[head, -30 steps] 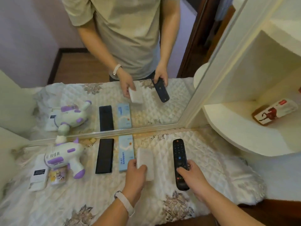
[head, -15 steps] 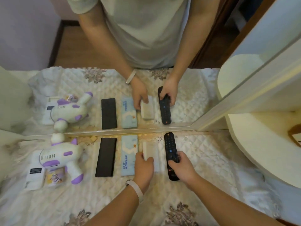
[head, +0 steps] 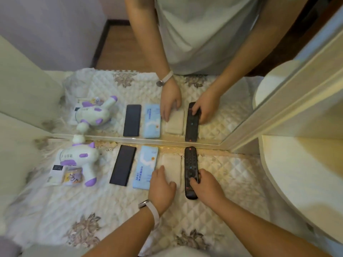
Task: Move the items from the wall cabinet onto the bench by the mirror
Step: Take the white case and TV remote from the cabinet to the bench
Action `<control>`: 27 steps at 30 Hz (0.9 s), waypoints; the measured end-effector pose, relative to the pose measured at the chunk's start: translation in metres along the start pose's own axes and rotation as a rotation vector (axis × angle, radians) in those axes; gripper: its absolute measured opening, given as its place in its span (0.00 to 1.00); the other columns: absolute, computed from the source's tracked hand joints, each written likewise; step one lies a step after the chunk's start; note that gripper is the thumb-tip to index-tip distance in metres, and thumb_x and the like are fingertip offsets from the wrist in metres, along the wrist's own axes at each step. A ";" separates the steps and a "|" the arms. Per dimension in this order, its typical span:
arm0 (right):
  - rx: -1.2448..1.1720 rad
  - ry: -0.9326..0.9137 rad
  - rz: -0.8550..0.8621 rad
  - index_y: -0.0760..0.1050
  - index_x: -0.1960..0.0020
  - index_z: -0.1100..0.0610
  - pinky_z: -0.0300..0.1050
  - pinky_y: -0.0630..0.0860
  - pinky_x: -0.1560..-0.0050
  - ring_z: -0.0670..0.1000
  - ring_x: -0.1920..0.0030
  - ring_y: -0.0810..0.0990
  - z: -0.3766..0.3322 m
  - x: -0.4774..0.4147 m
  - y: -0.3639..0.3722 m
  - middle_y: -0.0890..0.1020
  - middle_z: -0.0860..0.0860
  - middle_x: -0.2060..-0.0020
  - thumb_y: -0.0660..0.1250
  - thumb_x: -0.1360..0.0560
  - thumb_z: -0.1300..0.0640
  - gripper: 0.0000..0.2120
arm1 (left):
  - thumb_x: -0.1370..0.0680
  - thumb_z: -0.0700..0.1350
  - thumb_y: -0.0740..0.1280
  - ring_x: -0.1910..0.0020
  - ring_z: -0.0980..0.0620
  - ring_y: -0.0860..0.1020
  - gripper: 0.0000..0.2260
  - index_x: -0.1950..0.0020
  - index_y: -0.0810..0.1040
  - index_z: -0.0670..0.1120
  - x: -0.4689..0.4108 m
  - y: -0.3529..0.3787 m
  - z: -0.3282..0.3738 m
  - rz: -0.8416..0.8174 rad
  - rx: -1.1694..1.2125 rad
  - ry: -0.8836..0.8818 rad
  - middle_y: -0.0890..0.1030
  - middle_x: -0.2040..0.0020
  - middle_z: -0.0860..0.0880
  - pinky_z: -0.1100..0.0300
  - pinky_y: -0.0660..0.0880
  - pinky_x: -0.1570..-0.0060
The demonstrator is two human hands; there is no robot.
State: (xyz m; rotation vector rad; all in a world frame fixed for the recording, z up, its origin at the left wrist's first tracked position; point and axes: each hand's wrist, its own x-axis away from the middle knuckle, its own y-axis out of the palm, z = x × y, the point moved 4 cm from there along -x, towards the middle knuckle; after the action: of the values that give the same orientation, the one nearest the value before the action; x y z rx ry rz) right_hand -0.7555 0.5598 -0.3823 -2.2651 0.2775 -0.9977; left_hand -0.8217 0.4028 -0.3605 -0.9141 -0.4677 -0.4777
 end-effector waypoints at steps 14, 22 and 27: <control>0.417 -0.576 0.043 0.70 0.30 0.54 0.48 0.73 0.40 0.53 0.35 0.72 -0.036 0.041 -0.010 0.74 0.50 0.35 0.56 0.21 0.43 0.24 | 0.26 0.52 0.60 0.38 0.42 0.76 0.25 0.32 0.73 0.44 0.090 -0.051 -0.027 0.292 -0.426 0.317 0.76 0.33 0.42 0.50 0.76 0.42; 0.579 -1.097 0.060 0.80 0.41 0.55 0.53 0.79 0.47 0.58 0.44 0.82 -0.113 0.113 0.033 0.83 0.55 0.44 0.58 0.26 0.42 0.24 | 0.26 0.52 0.60 0.38 0.43 0.77 0.20 0.38 0.80 0.47 0.163 -0.095 -0.093 0.528 -0.512 0.275 0.80 0.38 0.44 0.43 0.73 0.39; 0.674 -1.387 -0.012 0.80 0.40 0.55 0.53 0.78 0.46 0.58 0.45 0.81 -0.152 0.188 0.092 0.82 0.55 0.43 0.62 0.26 0.43 0.22 | 0.27 0.49 0.65 0.36 0.43 0.75 0.20 0.36 0.78 0.46 0.237 -0.123 -0.168 0.693 -0.385 0.192 0.78 0.36 0.44 0.45 0.73 0.38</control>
State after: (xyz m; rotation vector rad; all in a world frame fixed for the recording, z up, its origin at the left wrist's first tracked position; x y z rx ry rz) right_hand -0.7297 0.3376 -0.2531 -1.7927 -0.5788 0.5527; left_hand -0.6728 0.1537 -0.2360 -1.3114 0.1369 -0.0114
